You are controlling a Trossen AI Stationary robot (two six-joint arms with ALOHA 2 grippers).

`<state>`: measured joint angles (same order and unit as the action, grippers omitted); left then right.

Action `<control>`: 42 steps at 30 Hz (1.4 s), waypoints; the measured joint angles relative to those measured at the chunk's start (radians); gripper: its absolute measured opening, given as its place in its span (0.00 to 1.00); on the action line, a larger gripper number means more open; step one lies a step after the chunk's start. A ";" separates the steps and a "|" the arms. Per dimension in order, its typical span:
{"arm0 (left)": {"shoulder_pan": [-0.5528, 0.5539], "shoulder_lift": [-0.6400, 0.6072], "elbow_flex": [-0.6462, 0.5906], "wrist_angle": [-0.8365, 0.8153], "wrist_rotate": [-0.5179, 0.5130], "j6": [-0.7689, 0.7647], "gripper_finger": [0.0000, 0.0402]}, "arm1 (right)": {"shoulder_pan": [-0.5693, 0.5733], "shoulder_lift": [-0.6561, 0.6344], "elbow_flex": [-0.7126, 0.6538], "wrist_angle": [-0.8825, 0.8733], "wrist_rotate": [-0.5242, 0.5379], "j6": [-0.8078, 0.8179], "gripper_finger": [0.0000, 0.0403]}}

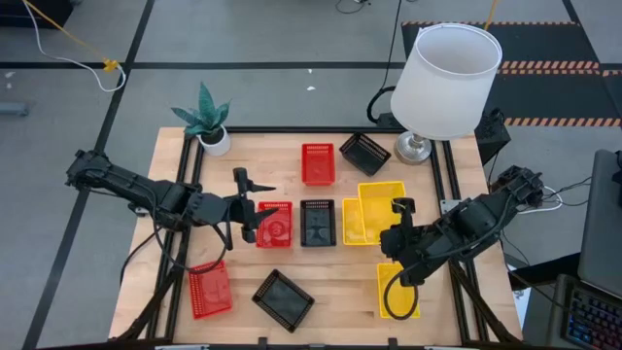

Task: Stack baskets by color
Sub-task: Stack the top yellow bin on top of the middle yellow bin

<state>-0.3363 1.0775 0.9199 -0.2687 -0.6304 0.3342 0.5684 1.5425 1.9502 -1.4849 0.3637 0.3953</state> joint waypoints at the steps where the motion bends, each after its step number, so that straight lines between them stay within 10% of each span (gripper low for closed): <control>1: 0.000 0.000 0.000 0.000 0.000 -0.003 0.64 | -0.004 0.000 -0.003 0.000 0.000 -0.005 0.00; 17: 0.000 0.000 0.000 0.000 0.000 -0.023 0.64 | -0.047 0.000 -0.054 0.066 0.007 -0.083 0.00; 42: 0.000 0.000 0.000 -0.001 0.000 -0.025 0.64 | -0.086 0.001 -0.559 0.476 0.035 -0.057 0.00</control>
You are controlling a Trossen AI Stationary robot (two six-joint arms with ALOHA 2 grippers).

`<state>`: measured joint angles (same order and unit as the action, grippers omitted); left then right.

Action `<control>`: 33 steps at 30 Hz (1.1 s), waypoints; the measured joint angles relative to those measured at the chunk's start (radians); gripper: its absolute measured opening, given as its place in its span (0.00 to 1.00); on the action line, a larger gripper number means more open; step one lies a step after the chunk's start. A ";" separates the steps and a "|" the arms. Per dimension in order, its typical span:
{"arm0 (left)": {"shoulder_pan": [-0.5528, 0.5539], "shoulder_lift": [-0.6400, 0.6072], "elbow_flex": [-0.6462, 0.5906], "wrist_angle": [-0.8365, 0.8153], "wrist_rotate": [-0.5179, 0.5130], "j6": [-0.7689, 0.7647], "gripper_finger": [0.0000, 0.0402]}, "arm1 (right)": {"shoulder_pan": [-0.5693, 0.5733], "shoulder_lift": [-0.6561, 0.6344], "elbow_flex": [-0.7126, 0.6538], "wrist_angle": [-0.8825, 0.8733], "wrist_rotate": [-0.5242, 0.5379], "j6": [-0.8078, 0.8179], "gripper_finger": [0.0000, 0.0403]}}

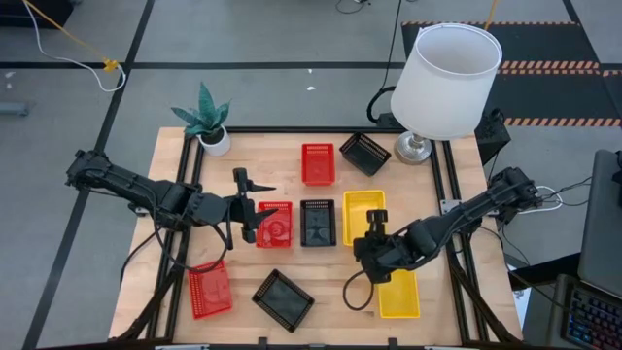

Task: Stack baskets by color
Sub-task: Stack the top yellow bin on top of the middle yellow bin

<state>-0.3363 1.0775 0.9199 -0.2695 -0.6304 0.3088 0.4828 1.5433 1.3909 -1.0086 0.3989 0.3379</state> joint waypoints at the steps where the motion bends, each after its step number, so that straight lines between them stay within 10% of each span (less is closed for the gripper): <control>1: 0.000 0.000 0.000 0.000 0.000 0.000 0.64 | 0.000 0.000 -0.014 0.014 0.000 -0.001 0.00; 33: 0.000 0.000 0.000 0.001 0.000 0.001 0.64 | -0.065 -0.001 -0.319 0.373 -0.007 -0.090 0.00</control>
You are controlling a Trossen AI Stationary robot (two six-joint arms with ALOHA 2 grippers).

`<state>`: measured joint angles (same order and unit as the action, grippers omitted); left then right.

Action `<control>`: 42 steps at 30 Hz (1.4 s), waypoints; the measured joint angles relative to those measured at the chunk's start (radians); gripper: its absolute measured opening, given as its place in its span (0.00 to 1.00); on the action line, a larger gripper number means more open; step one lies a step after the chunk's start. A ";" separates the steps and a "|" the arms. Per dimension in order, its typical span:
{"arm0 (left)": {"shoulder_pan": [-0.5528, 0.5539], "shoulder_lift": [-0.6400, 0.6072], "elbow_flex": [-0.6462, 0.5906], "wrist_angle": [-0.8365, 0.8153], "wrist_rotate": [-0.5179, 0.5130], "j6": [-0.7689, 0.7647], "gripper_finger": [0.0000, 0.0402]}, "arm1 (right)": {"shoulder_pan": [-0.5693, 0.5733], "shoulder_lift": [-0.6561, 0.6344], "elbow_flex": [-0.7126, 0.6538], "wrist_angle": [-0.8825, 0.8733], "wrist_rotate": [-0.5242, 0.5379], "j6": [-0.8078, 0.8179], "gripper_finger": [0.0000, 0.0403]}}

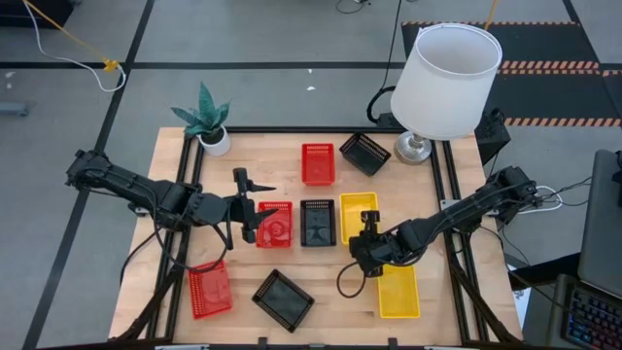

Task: Stack baskets by color
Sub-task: Stack the top yellow bin on top of the middle yellow bin

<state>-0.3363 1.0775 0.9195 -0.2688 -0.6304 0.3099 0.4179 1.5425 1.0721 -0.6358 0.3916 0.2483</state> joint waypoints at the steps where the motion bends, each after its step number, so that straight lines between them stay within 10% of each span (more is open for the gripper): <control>1: 0.000 0.000 0.000 0.000 0.000 0.000 0.64 | 0.000 0.000 0.000 0.001 0.000 -0.001 0.00; 42: 0.000 0.000 0.000 0.000 0.000 0.000 0.64 | 0.000 0.000 0.000 -0.004 -0.001 0.024 0.01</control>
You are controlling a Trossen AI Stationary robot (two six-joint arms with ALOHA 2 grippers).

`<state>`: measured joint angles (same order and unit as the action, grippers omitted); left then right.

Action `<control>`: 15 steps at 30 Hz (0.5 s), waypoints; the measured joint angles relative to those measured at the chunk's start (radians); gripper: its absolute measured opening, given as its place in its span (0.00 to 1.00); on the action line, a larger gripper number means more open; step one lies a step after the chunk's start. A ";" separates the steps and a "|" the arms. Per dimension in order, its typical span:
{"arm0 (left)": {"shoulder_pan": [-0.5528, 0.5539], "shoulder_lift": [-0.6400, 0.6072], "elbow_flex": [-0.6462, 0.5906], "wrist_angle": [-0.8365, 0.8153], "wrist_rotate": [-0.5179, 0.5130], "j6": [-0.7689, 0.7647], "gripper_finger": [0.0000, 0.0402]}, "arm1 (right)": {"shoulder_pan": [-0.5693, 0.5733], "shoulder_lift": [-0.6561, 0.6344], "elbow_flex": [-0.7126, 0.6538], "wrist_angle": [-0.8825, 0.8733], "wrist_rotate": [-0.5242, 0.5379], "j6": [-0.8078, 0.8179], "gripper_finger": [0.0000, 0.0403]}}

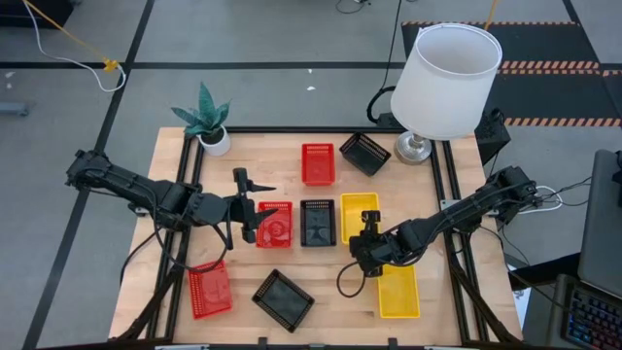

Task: Stack baskets by color
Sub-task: Stack the top yellow bin on top of the middle yellow bin

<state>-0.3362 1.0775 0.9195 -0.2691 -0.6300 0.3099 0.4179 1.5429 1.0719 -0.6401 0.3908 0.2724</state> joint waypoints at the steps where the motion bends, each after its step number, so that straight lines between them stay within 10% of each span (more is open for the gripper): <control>1: 0.000 0.000 0.000 0.000 0.000 0.000 0.64 | 0.000 0.000 -0.003 0.003 0.000 0.000 0.02; 15: 0.000 0.000 0.000 0.002 0.000 0.000 0.64 | -0.001 0.001 -0.076 0.060 0.005 0.003 0.23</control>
<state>-0.3363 1.0775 0.9195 -0.2672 -0.6298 0.3099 0.4171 1.5436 0.9962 -0.5804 0.3962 0.2755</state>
